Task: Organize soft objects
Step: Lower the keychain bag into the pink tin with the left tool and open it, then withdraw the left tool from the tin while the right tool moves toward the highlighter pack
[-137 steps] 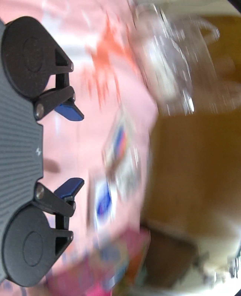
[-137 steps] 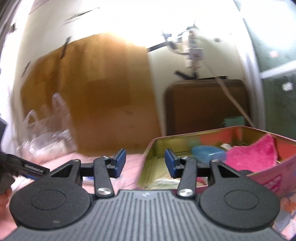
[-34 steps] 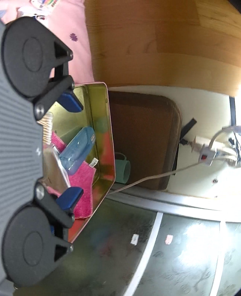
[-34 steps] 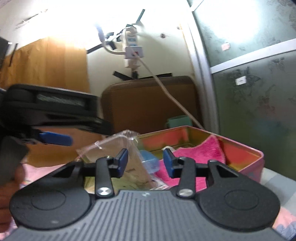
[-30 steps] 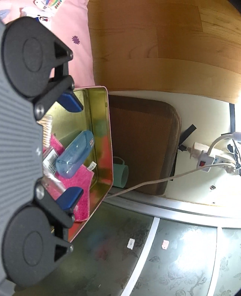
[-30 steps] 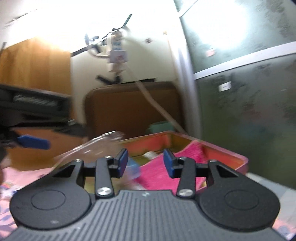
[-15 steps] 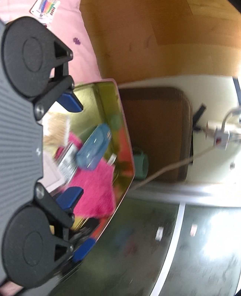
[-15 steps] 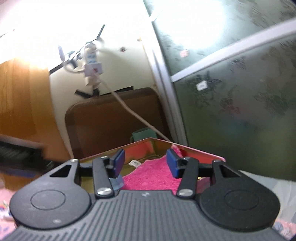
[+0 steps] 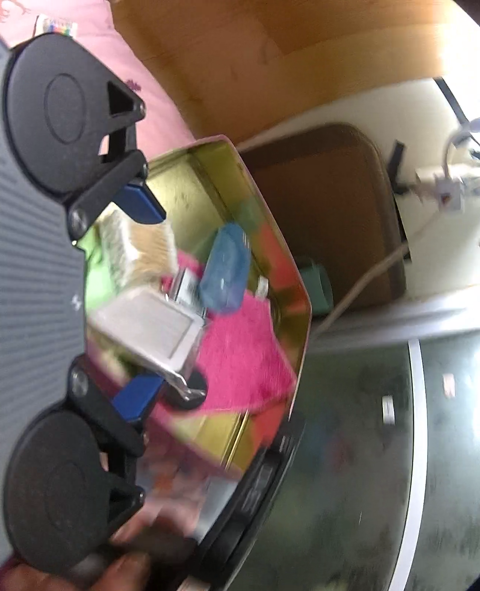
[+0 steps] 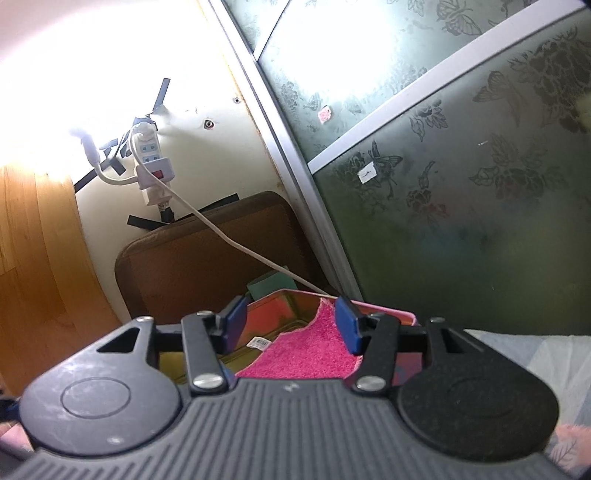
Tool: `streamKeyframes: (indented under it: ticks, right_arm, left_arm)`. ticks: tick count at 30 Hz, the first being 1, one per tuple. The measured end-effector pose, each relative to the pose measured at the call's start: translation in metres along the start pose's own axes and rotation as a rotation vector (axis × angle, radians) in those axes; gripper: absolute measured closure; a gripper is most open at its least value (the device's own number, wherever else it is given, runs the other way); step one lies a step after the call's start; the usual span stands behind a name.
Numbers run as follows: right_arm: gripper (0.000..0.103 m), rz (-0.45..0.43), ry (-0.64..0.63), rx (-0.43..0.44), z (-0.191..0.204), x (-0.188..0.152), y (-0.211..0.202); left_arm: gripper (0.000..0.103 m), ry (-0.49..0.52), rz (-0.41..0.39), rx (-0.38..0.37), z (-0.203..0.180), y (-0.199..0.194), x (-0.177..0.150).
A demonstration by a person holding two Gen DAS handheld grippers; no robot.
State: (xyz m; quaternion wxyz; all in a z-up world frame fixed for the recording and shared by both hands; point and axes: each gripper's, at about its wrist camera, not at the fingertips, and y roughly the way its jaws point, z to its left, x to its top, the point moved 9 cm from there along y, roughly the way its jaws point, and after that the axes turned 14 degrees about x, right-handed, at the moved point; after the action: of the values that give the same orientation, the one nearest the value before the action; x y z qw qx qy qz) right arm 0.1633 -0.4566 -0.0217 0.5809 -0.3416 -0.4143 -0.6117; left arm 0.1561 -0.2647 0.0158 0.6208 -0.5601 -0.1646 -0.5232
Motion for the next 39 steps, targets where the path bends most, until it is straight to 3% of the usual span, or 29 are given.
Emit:
streamKeyframes:
  ticks: [6,8,9,12,16,22,26,31,36,39]
  right_arm:
    - [0.047,0.006,-0.004,0.009,0.000,0.000,0.001]
    - [0.047,0.008,-0.015,0.011,0.002,-0.001,0.002]
    - [0.047,0.010,-0.022,0.011,0.003,-0.001,0.002]
    - [0.046,0.011,-0.036,0.011,0.004,-0.002,0.003]
    - [0.046,0.022,-0.039,0.012,0.003,-0.004,0.004]
    - [0.046,0.027,-0.064,0.009,0.004,-0.006,0.008]
    - [0.047,0.046,-0.095,0.019,0.008,-0.012,0.011]
    - [0.047,0.081,-0.189,0.102,0.032,-0.022,0.013]
    - [0.047,0.135,-0.201,0.173,0.056,-0.030,0.008]
    - [0.047,0.155,-0.204,0.262,0.089,-0.032,-0.004]
  left_arm:
    - [0.009,-0.079,0.057,0.103,0.034,0.057,0.030]
    - [0.016,-0.082,0.096,0.170,0.040,0.077,0.034]
    - [0.016,-0.093,0.121,0.169,0.041,0.083,0.034]
    - [0.014,-0.157,0.127,0.043,0.031,0.075,0.031]
    - [0.013,-0.163,0.089,0.019,0.030,0.051,0.030]
    - [0.012,-0.295,0.060,0.000,0.067,0.009,0.017]
    - [0.012,-0.332,0.051,0.048,0.099,-0.017,-0.010]
    - [0.012,-0.396,0.071,0.139,0.158,-0.039,-0.061]
    - [0.012,-0.485,0.152,0.315,0.235,-0.047,-0.137]
    - [0.012,-0.526,0.185,0.423,0.277,-0.050,-0.178]
